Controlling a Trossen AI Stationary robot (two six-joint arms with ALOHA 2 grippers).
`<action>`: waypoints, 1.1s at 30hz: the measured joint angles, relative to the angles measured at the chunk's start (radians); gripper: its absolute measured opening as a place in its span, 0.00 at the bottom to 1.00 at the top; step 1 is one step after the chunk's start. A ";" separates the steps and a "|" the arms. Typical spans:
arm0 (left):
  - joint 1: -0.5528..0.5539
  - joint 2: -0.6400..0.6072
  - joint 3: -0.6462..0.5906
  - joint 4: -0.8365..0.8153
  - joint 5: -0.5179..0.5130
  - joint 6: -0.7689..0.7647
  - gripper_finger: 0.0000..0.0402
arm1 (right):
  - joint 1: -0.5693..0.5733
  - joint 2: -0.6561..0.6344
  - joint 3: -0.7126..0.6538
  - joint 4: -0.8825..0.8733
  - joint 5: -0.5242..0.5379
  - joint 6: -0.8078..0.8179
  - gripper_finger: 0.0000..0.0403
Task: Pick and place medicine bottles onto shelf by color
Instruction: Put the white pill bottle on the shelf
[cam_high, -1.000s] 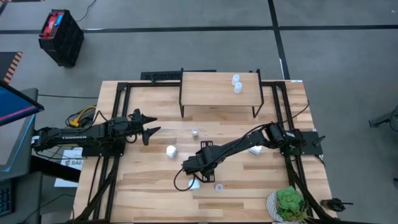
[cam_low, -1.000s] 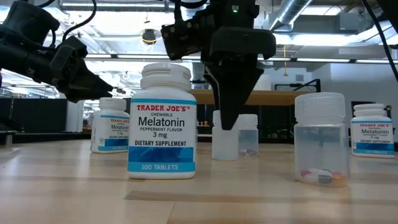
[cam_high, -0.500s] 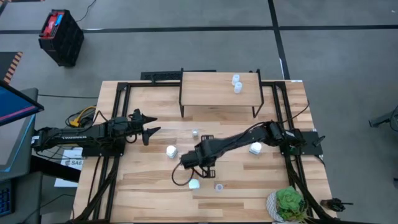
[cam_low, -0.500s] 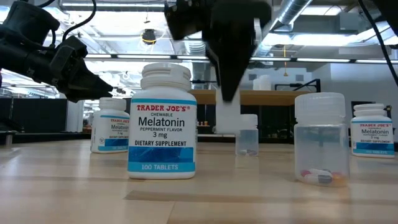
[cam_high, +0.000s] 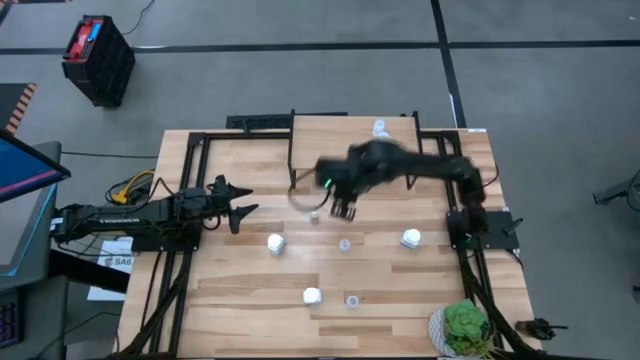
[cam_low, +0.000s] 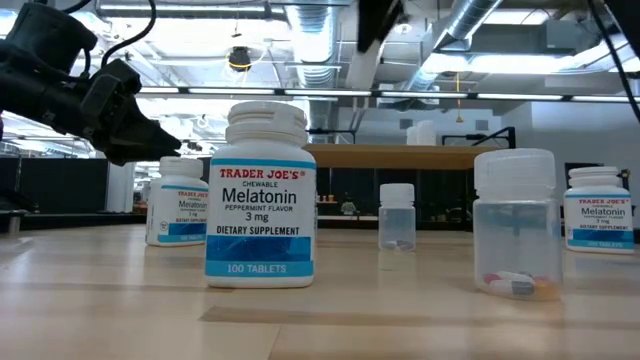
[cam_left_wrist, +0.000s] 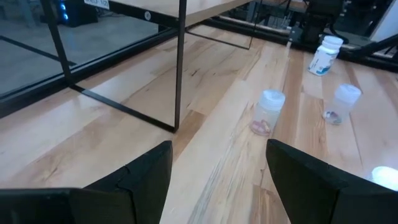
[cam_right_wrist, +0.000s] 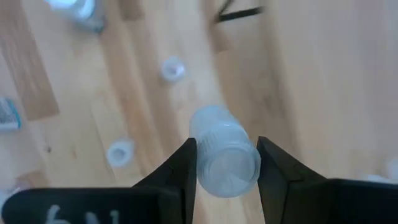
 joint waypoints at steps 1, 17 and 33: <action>0.000 0.000 0.000 0.000 0.000 0.000 0.62 | -0.020 -0.033 0.000 0.000 0.000 0.001 0.32; 0.000 -0.001 0.000 0.000 0.000 0.009 0.62 | -0.266 -0.193 -0.001 0.001 0.022 0.078 0.33; 0.000 -0.001 0.000 0.000 0.000 0.010 0.62 | -0.310 -0.307 -0.429 0.001 -0.012 0.127 0.34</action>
